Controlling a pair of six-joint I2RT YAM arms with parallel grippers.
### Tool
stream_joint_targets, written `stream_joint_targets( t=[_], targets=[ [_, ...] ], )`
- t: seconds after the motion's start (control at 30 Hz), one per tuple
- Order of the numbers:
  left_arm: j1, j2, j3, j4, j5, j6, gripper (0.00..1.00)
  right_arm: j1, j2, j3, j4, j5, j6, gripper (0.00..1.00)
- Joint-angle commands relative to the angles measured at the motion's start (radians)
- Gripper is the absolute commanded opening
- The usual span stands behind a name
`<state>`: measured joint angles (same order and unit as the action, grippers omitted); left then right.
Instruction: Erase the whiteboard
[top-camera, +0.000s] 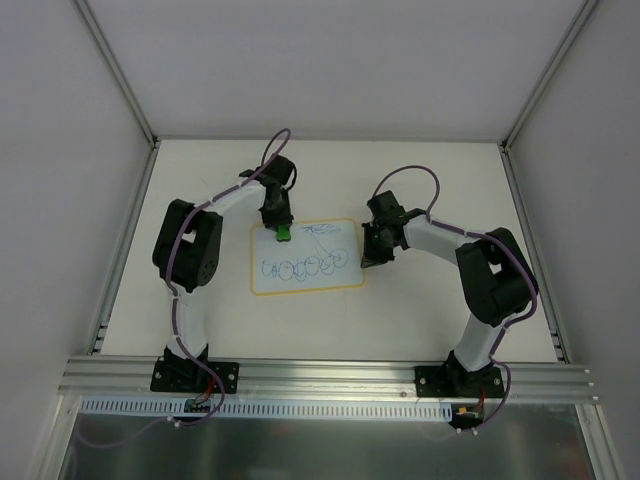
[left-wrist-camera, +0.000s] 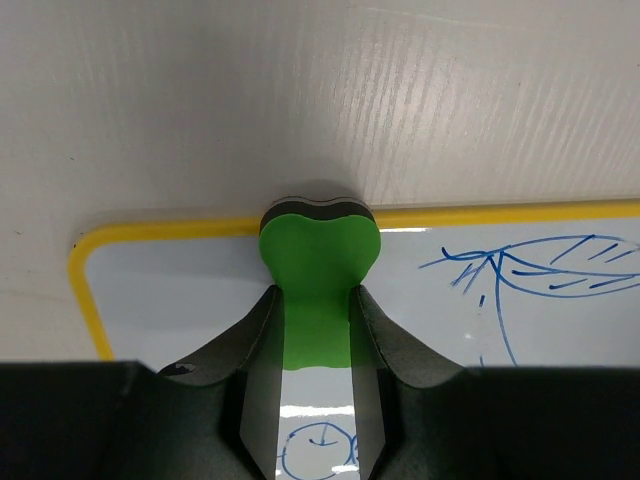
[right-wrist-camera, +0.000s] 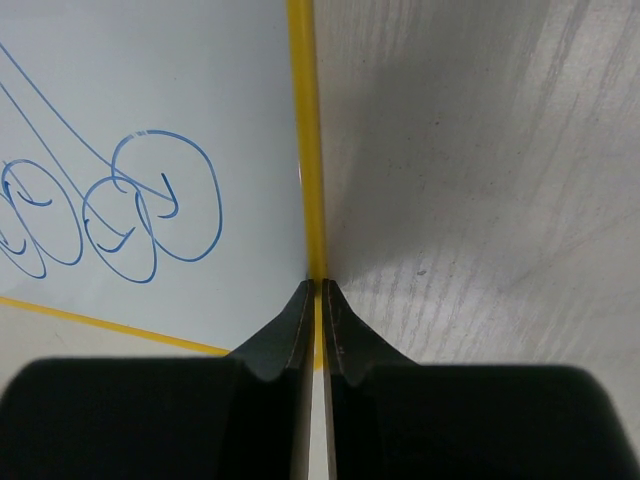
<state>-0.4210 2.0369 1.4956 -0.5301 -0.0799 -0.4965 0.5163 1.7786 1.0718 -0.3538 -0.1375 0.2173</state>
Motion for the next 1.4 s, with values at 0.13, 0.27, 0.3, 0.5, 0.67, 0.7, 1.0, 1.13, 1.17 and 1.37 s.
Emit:
stream_joint_targets(
  t=[0.13, 0.27, 0.3, 0.5, 0.67, 0.7, 1.0, 1.13, 1.17, 1.37],
  targets=[
    [-0.061, 0.127, 0.074, -0.068, 0.020, 0.001, 0.00, 0.004, 0.010, -0.003, -0.016, 0.047, 0.001, 0.06],
    [-0.151, 0.193, 0.175, -0.093, 0.066, 0.036, 0.00, 0.004, 0.007, -0.006, -0.016, 0.053, 0.004, 0.06],
    [-0.168, 0.222, 0.211, -0.102, 0.071, 0.041, 0.00, 0.004, 0.005, -0.006, -0.017, 0.055, 0.005, 0.06],
    [-0.245, 0.301, 0.298, -0.174, 0.126, 0.061, 0.00, 0.004, -0.004, -0.012, -0.017, 0.064, 0.011, 0.06],
    [-0.199, 0.223, 0.221, -0.212, 0.088, 0.024, 0.00, 0.004, -0.010, -0.016, -0.019, 0.068, 0.013, 0.06],
    [-0.178, 0.200, 0.189, -0.211, 0.098, 0.012, 0.00, 0.004, -0.010, -0.016, -0.019, 0.068, 0.013, 0.06],
    [0.010, 0.051, 0.003, -0.218, 0.031, 0.030, 0.00, 0.004, -0.007, -0.016, -0.017, 0.065, 0.013, 0.06],
    [0.005, 0.081, 0.018, -0.225, 0.066, 0.044, 0.00, 0.004, -0.010, -0.019, -0.017, 0.065, 0.011, 0.06],
    [-0.001, 0.091, 0.029, -0.225, 0.072, 0.049, 0.00, 0.004, -0.010, -0.019, -0.019, 0.064, 0.010, 0.06],
    [-0.123, 0.163, 0.175, -0.231, 0.040, 0.098, 0.00, 0.005, -0.008, -0.019, -0.016, 0.062, 0.008, 0.06]
  ],
)
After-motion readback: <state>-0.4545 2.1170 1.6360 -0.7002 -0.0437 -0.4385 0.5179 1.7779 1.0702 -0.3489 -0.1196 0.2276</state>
